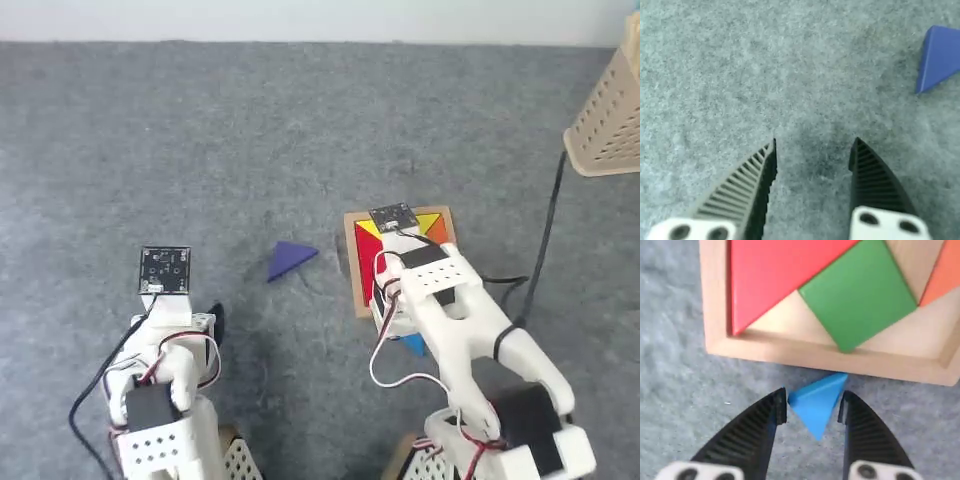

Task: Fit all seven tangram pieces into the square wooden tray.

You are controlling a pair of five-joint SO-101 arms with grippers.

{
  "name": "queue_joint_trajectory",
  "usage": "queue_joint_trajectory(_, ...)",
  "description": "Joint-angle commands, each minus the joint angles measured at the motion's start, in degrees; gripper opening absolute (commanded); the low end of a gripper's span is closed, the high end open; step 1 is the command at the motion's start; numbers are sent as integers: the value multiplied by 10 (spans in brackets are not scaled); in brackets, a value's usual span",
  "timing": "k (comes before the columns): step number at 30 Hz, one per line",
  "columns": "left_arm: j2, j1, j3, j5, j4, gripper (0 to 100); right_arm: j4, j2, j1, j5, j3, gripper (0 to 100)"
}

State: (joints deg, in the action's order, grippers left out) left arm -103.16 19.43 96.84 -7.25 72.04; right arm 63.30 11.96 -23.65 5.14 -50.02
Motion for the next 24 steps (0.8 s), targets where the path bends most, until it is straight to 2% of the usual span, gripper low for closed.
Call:
queue_joint_trajectory(1,-10,3,-2,4,4,225,-23,-2,-2,7,-9,110)
queue_joint_trajectory(11,-10,3,-2,4,4,225,-14,22,11,3,-16,93)
queue_joint_trajectory(19,-10,3,-2,4,4,225,29,172,103,-26,7,93)
queue_joint_trajectory(24,-10,3,-2,4,4,225,66,198,109,-34,62,94)
